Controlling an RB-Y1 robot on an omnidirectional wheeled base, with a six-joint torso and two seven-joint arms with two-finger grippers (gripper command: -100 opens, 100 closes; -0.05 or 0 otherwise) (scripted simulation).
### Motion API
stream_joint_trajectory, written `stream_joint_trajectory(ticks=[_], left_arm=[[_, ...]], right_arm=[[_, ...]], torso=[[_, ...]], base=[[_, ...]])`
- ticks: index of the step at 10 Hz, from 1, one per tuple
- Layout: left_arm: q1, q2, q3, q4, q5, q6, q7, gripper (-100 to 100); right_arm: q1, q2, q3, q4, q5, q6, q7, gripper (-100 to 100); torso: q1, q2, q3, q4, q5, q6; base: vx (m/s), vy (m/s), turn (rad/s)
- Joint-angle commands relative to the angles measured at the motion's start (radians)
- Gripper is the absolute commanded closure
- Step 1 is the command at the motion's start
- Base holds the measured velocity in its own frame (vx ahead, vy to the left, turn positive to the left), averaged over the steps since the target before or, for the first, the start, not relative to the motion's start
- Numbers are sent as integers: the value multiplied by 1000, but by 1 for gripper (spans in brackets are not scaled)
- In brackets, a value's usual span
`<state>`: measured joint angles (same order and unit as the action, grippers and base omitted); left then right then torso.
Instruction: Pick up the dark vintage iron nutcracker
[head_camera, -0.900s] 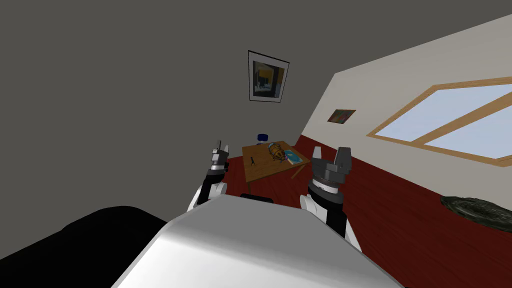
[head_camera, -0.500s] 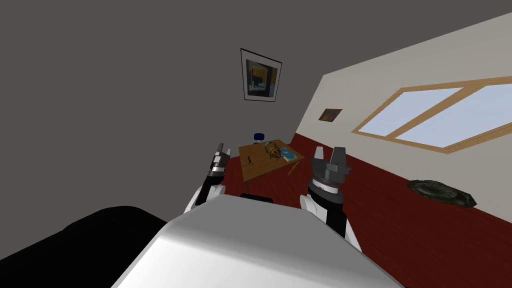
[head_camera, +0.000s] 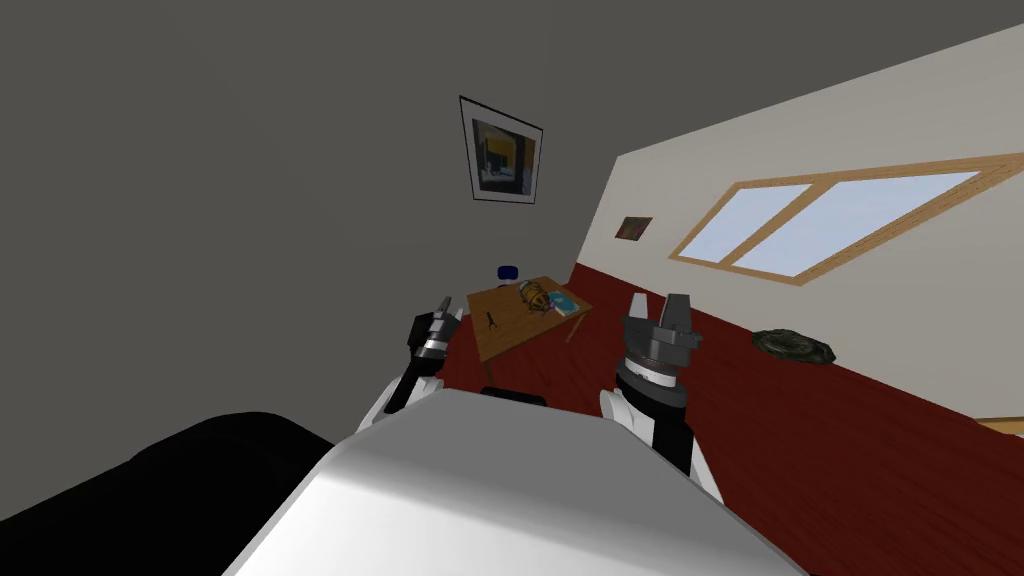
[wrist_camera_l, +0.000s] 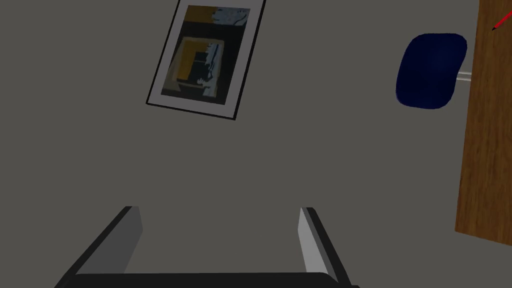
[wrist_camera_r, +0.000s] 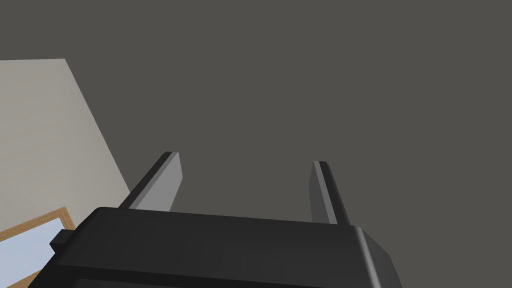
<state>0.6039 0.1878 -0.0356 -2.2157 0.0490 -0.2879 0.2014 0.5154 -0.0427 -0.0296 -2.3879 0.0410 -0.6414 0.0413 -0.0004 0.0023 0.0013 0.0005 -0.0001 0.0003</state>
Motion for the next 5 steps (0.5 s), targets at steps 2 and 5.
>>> stream_joint_trajectory(ticks=[2, 5], left_arm=[[38, 76, 1, 61, 27, 18, 60, -100], [65, 153, 1, 117, 50, 40, 111, -100]], right_arm=[[0, 0, 0, 0, 0, 0, 0, 0], [0, 0, 0, 0, 0, 0, 0, 0]], torso=[[1, 1, 0, 0, 0, 0], [1, 0, 0, 0, 0, -1]], base=[[-47, -3, -276], [-25, -11, -192]])
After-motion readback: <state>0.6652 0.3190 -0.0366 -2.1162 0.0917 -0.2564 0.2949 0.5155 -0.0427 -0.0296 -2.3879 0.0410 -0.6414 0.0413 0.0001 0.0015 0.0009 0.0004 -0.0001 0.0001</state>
